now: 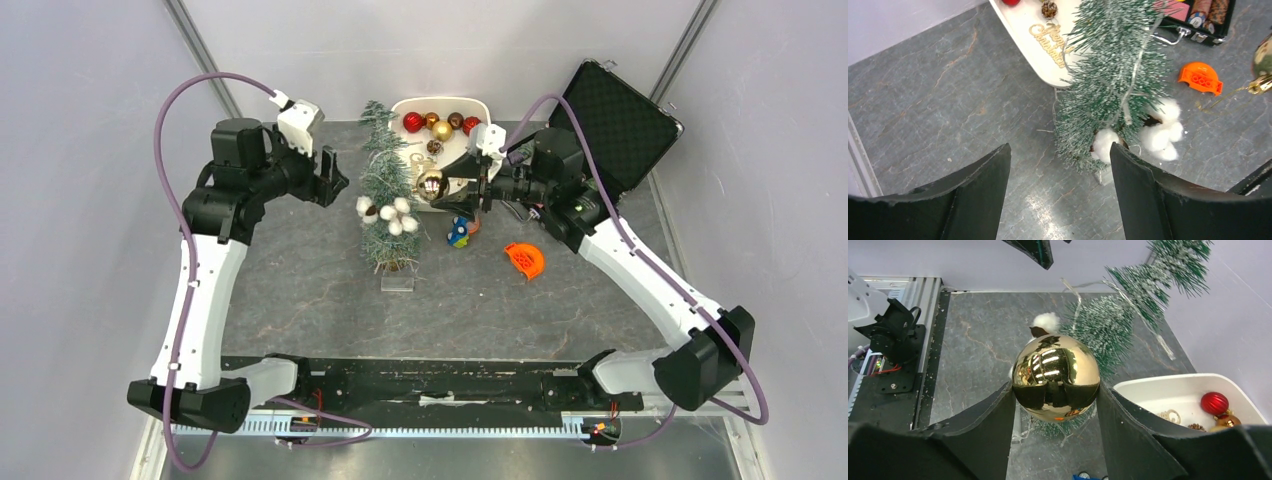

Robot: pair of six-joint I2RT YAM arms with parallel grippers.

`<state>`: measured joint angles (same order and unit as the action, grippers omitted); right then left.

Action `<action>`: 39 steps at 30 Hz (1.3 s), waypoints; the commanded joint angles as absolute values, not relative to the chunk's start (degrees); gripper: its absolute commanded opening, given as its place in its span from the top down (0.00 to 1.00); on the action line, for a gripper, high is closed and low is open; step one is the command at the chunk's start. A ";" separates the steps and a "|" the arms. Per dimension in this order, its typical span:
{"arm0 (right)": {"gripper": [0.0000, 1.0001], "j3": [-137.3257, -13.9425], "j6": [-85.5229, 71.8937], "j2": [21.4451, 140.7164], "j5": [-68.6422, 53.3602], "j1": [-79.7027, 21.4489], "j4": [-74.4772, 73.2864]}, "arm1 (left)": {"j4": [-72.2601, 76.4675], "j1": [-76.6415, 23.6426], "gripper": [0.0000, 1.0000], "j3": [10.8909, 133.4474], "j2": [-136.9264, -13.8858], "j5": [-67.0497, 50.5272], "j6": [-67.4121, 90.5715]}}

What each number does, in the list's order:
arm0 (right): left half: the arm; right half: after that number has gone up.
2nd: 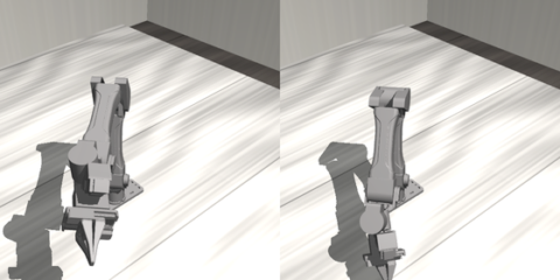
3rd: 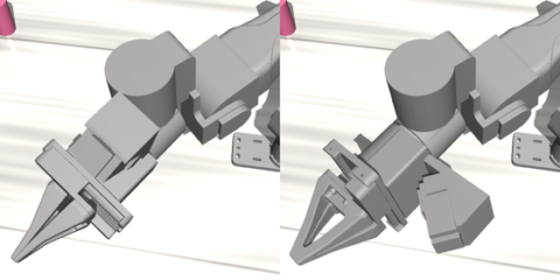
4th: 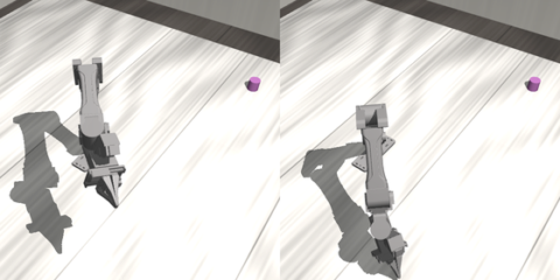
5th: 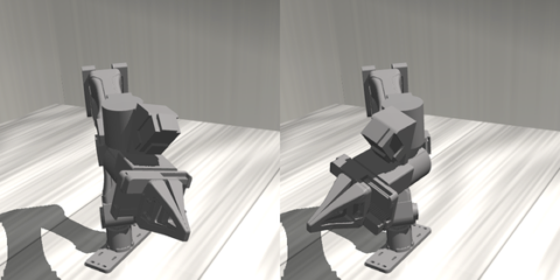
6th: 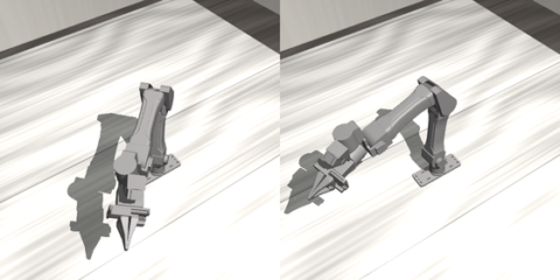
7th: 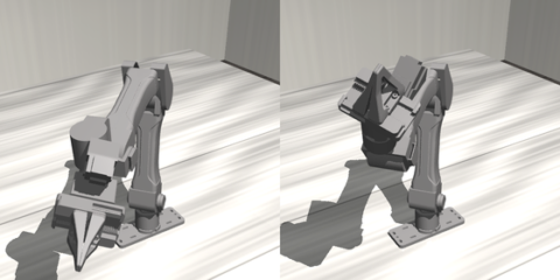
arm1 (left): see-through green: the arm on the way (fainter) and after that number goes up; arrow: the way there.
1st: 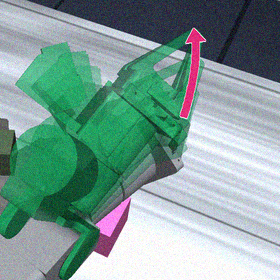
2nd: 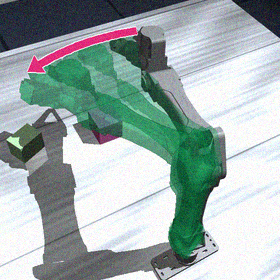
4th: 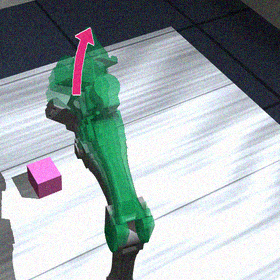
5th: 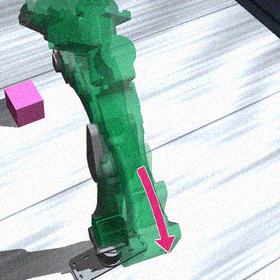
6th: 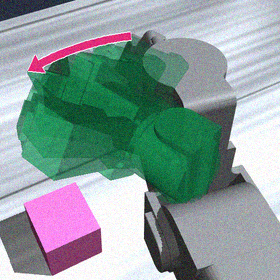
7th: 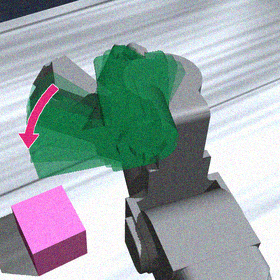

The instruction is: Decorate the small christmas tree

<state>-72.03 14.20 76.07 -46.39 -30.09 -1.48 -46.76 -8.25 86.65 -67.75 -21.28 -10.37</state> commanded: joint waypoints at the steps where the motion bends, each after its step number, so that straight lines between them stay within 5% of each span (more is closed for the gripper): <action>1: 0.65 -73.67 16.06 73.92 -47.62 -30.94 -1.79 | -48.07 -9.08 0.22 90.54 -66.54 -26.11 -10.79; 26: 0.65 -64.00 12.39 69.79 -41.62 -31.03 2.60 | -45.60 -24.37 0.14 112.85 -86.24 -2.90 0.88; 39: 0.67 -78.41 5.43 75.74 -43.30 -31.52 11.43 | -46.42 -23.86 0.09 112.10 -82.03 -6.20 -1.80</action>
<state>-71.11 9.69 72.20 -45.08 -30.98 4.49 -47.07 -24.18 110.80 -85.80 -5.10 -0.40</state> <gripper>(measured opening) 0.585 0.902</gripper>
